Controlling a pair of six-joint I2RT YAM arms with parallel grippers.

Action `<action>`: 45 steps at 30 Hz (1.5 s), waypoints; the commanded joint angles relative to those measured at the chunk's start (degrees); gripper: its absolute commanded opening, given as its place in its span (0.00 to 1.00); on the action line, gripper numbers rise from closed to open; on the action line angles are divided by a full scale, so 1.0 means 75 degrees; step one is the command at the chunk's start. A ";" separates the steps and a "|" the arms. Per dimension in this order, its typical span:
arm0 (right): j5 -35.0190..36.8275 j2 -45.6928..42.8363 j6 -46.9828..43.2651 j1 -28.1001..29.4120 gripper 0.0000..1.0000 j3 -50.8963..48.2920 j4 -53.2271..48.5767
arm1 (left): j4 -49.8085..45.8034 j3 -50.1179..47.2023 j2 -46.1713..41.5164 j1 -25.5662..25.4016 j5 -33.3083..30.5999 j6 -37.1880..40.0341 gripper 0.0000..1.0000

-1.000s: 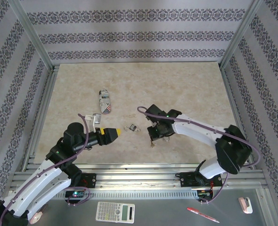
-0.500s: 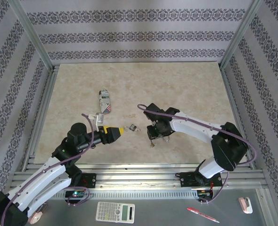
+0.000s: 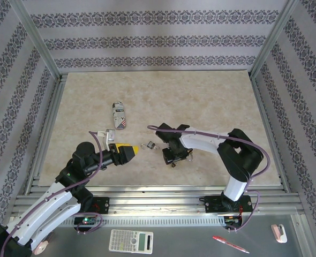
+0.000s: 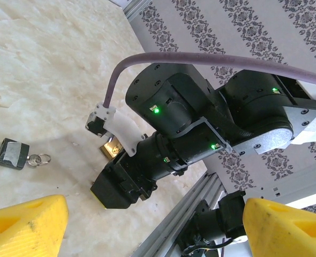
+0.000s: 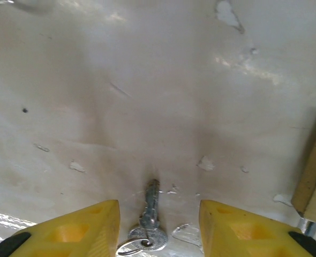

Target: Unlock with the key

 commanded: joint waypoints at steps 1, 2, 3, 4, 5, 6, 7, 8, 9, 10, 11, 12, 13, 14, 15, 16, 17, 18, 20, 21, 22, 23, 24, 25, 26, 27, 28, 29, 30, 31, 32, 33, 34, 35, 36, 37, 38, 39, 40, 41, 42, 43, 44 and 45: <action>0.0405 0.0352 0.0231 0.0228 0.44 0.0387 -0.0283 | -0.0098 0.0131 -0.0086 -0.0077 -0.0055 0.0166 0.85; 0.0515 0.0465 0.0277 0.0265 0.43 0.0443 -0.0384 | -0.0111 0.0130 -0.0086 -0.0072 -0.0055 0.0166 0.85; 0.0607 0.0605 0.0333 0.0289 0.42 0.0466 -0.0489 | -0.0132 0.0130 -0.0099 -0.0071 -0.0057 0.0167 0.85; 0.0617 0.0698 0.0384 0.0289 0.40 0.0417 -0.0504 | -0.0172 0.0130 -0.0109 -0.0072 -0.0060 0.0168 0.85; 0.0607 0.0738 0.0421 0.0292 0.38 0.0355 -0.0450 | -0.0201 0.0120 -0.0127 -0.0074 -0.0058 0.0172 0.85; 0.0583 0.0743 0.0474 0.0292 0.34 0.0239 -0.0348 | -0.0240 0.0119 -0.0154 -0.0072 -0.0055 0.0177 0.84; 0.0561 0.0753 0.0535 0.0291 0.32 0.0140 -0.0272 | -0.0286 0.0118 -0.0190 -0.0071 -0.0072 0.0190 0.85; 0.0582 0.0775 0.0563 0.0292 0.31 0.0081 -0.0260 | -0.0338 0.0119 -0.0219 -0.0073 -0.0084 0.0210 0.85; 0.0600 0.0799 0.0593 0.0292 0.28 0.0029 -0.0274 | -0.0377 0.0124 -0.0245 -0.0074 -0.0103 0.0233 0.85; 0.0564 0.0786 0.0616 0.0292 0.25 -0.0053 -0.0238 | -0.0426 0.0121 -0.0284 -0.0071 -0.0132 0.0248 0.85; 0.0512 0.0773 0.0632 0.0291 0.21 -0.0127 -0.0169 | -0.0443 0.0113 -0.0313 -0.0071 -0.0150 0.0239 0.85; 0.0469 0.0735 0.0662 0.0292 0.15 -0.0187 -0.0106 | -0.0442 0.0097 -0.0341 -0.0080 -0.0169 0.0243 0.85; 0.0515 0.0701 0.0689 0.0292 0.11 -0.0207 -0.0099 | -0.0441 0.0084 -0.0355 -0.0080 -0.0188 0.0225 0.85; 0.0574 0.0662 0.0704 0.0292 0.09 -0.0231 -0.0099 | -0.0449 0.0083 -0.0359 -0.0074 -0.0195 0.0219 0.85; 0.0608 0.0621 0.0704 0.0275 0.07 -0.0247 -0.0071 | -0.0444 0.0072 -0.0367 -0.0075 -0.0196 0.0213 0.85; 0.0606 0.0575 0.0704 0.0258 0.04 -0.0260 -0.0042 | -0.0423 0.0061 -0.0356 -0.0073 -0.0191 0.0196 0.85; 0.0616 0.0531 0.0711 0.0245 0.02 -0.0261 -0.0013 | -0.0411 0.0051 -0.0355 -0.0071 -0.0195 0.0173 0.85; 0.0643 0.0461 0.0716 0.0239 0.00 -0.0250 0.0006 | -0.0390 0.0037 -0.0356 -0.0071 -0.0167 0.0158 0.84; 0.0702 0.0295 0.0684 0.0245 0.00 -0.0183 -0.0003 | -0.0413 0.0037 -0.0363 -0.0080 -0.0145 0.0165 0.84; 0.0749 0.0194 0.0659 0.0235 0.00 -0.0148 -0.0033 | -0.0412 0.0048 -0.0361 -0.0077 -0.0147 0.0167 0.84; 0.0781 0.0071 0.0629 0.0233 0.00 -0.0100 -0.0062 | -0.0421 0.0059 -0.0355 -0.0072 -0.0140 0.0176 0.85; 0.0795 -0.0060 0.0611 0.0223 0.00 -0.0075 -0.0085 | -0.0435 0.0070 -0.0345 -0.0074 -0.0148 0.0199 0.84; 0.0788 -0.0229 0.0583 0.0202 0.00 -0.0037 -0.0077 | -0.0443 0.0083 -0.0336 -0.0072 -0.0147 0.0220 0.84; 0.0779 -0.0414 0.0564 0.0193 0.00 0.0002 -0.0075 | -0.0439 0.0083 -0.0321 -0.0080 -0.0151 0.0236 0.84; 0.0765 -0.0569 0.0550 0.0185 0.00 0.0039 -0.0081 | -0.0404 0.0083 -0.0300 -0.0074 -0.0149 0.0237 0.84; 0.0776 -0.0754 0.0540 0.0172 0.00 0.0095 -0.0115 | -0.0335 0.0078 -0.0266 -0.0071 -0.0147 0.0237 0.85; 0.0792 -0.0924 0.0529 0.0158 0.00 0.0162 -0.0180 | -0.0247 0.0061 -0.0223 -0.0072 -0.0121 0.0214 0.84; 0.0828 -0.1050 0.0517 0.0141 0.00 0.0222 -0.0251 | -0.0170 0.0038 -0.0177 -0.0071 -0.0112 0.0185 0.84; 0.0850 -0.1197 0.0506 0.0108 0.00 0.0255 -0.0296 | -0.0045 0.0016 -0.0100 -0.0071 -0.0084 0.0157 0.84; 0.0803 -0.1319 0.0479 0.0063 0.00 0.0260 -0.0281 | 0.0046 0.0002 -0.0023 -0.0078 -0.0050 0.0146 0.84; 0.0710 -0.1384 0.0450 -0.0001 0.00 0.0233 -0.0263 | 0.0107 0.0001 0.0039 -0.0071 -0.0046 0.0131 0.84; 0.0589 -0.1401 0.0415 -0.0083 0.00 0.0230 -0.0300 | 0.0150 0.0001 0.0118 -0.0072 -0.0032 0.0145 0.84; 0.0500 -0.1392 0.0383 -0.0134 0.00 0.0243 -0.0403 | 0.0197 0.0001 0.0176 -0.0073 -0.0011 0.0143 0.84; 0.0433 -0.1378 0.0365 -0.0135 0.05 0.0264 -0.0502 | 0.0224 0.0001 0.0205 -0.0071 0.0003 0.0142 0.85; 0.0362 -0.1387 0.0418 -0.0102 0.17 0.0219 -0.0585 | 0.0221 0.0002 0.0218 -0.0077 0.0016 0.0156 0.84; 0.0302 -0.1431 0.0574 -0.0063 0.26 0.0111 -0.0586 | 0.0180 0.0013 0.0205 -0.0080 0.0016 0.0171 0.85; 0.0195 -0.1468 0.0727 -0.0031 0.33 -0.0032 -0.0535 | 0.0116 0.0024 0.0173 -0.0077 -0.0006 0.0189 0.84; 0.0048 -0.1493 0.0854 0.0013 0.38 -0.0224 -0.0451 | 0.0060 0.0022 0.0128 -0.0072 -0.0027 0.0201 0.84; 0.0017 -0.1486 0.0939 0.0082 0.40 -0.0386 -0.0390 | 0.0022 0.0007 0.0072 -0.0072 -0.0058 0.0213 0.84; 0.0058 -0.1489 0.0983 0.0180 0.41 -0.0515 -0.0327 | 0.0015 -0.0018 0.0019 -0.0071 -0.0062 0.0203 0.84; 0.0051 -0.1467 0.1003 0.0288 0.42 -0.0660 -0.0212 | 0.0018 -0.0061 -0.0041 -0.0071 -0.0084 0.0181 0.84; 0.0005 -0.1433 0.1029 0.0353 0.42 -0.0755 -0.0105 | 0.0004 -0.0091 -0.0088 -0.0071 -0.0101 0.0176 0.84; -0.0053 -0.1386 0.1061 0.0401 0.42 -0.0839 -0.0020 | -0.0012 -0.0104 -0.0115 -0.0074 -0.0108 0.0167 0.84; -0.0063 -0.1319 0.1069 0.0441 0.41 -0.0917 0.0044 | -0.0048 -0.0107 -0.0133 -0.0071 -0.0104 0.0178 0.84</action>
